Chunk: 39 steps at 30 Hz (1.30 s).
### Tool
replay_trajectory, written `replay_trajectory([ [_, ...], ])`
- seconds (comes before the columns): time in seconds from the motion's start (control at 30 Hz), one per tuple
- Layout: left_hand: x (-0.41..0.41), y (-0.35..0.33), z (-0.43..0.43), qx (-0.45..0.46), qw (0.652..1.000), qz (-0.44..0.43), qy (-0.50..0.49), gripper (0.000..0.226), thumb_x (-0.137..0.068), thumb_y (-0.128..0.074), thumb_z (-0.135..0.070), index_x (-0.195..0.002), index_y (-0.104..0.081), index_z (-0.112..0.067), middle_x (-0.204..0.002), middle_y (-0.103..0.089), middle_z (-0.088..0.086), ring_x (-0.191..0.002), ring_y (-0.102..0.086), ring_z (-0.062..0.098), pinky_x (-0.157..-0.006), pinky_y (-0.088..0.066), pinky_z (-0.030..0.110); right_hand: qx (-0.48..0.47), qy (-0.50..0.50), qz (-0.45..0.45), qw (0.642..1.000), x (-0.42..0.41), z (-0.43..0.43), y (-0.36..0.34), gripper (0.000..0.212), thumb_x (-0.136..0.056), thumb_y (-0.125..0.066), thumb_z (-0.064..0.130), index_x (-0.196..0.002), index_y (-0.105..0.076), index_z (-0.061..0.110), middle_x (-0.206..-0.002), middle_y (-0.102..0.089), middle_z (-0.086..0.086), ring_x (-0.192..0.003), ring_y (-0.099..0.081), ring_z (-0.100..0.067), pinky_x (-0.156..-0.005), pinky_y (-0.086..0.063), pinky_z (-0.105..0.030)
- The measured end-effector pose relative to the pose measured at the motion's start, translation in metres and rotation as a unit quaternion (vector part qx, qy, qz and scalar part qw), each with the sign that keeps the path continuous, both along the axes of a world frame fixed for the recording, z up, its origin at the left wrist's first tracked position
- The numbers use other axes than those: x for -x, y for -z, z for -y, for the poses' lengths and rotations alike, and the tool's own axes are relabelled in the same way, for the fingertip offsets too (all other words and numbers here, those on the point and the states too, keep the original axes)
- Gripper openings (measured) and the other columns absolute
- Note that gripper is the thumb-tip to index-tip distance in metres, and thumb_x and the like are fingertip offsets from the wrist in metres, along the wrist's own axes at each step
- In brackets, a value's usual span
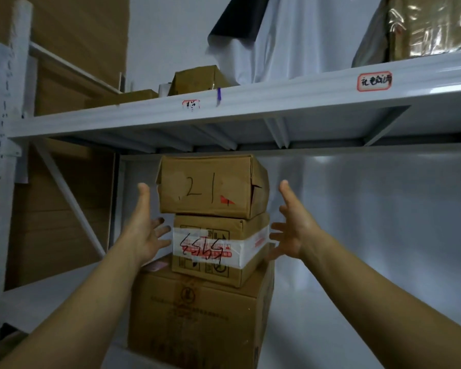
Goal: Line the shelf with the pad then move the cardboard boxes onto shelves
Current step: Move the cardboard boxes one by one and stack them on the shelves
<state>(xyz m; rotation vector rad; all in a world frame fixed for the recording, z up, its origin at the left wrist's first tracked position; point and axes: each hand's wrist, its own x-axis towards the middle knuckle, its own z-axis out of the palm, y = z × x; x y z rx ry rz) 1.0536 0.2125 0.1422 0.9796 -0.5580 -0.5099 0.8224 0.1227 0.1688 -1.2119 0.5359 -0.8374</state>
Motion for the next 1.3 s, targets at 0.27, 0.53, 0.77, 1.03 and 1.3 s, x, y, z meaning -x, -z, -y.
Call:
replay_trajectory([
  [0.27,-0.012,0.008,0.019,0.042,0.973,-0.043,0.221,0.099,-0.066,-0.031,-0.09,-0.133,-0.053,-0.021,-0.128,-0.06,0.023,-0.118,-0.054,0.044,-0.096,-0.041,0.06,0.008,-0.018,-0.026,0.999,-0.015,0.005,-0.024,0.077,-0.09,-0.027,0.066,-0.129,-0.049,0.004,-0.099,-0.054,-0.015,-0.095,-0.044,-0.026,-0.101,-0.028,-0.058],
  [0.53,0.013,-0.013,0.018,-0.004,0.976,0.052,0.212,0.074,-0.078,-0.032,-0.081,-0.102,-0.06,-0.017,-0.096,-0.069,0.011,-0.101,-0.059,0.035,-0.089,-0.043,0.052,0.029,-0.009,-0.094,0.995,0.017,0.043,-0.046,0.114,-0.06,-0.036,0.092,-0.143,-0.037,0.014,-0.14,-0.042,-0.03,-0.129,-0.028,-0.06,-0.091,-0.009,-0.085],
  [0.77,0.036,-0.026,0.023,-0.013,0.977,0.102,0.189,0.071,-0.087,-0.027,-0.072,-0.111,-0.062,-0.016,-0.11,-0.069,0.017,-0.104,-0.063,0.034,-0.083,-0.05,0.044,-0.004,-0.079,-0.072,0.994,0.052,0.051,-0.051,0.085,-0.069,-0.052,0.072,-0.134,-0.05,0.016,-0.122,-0.057,-0.024,-0.102,-0.056,-0.046,-0.078,-0.047,-0.064],
  [1.03,0.031,0.009,0.03,-0.152,0.982,0.033,0.106,0.07,-0.085,-0.041,-0.069,-0.104,-0.065,-0.006,-0.106,-0.07,0.021,-0.103,-0.062,0.037,-0.091,-0.048,0.044,-0.138,-0.085,0.122,0.979,0.052,0.049,-0.01,0.067,-0.068,-0.052,0.06,-0.117,-0.06,0.016,-0.124,-0.056,-0.017,-0.103,-0.053,-0.036,-0.078,-0.044,-0.047],
  [1.3,0.045,0.009,0.022,-0.168,0.963,0.046,0.207,0.055,-0.077,-0.053,-0.068,-0.084,-0.067,-0.015,-0.098,-0.071,0.021,-0.087,-0.065,0.035,-0.076,-0.051,0.042,-0.154,-0.117,0.221,0.956,0.057,0.053,0.027,0.065,-0.072,-0.047,0.057,-0.122,-0.063,0.018,-0.125,-0.058,-0.021,-0.105,-0.054,-0.041,-0.084,-0.044,-0.054],
])
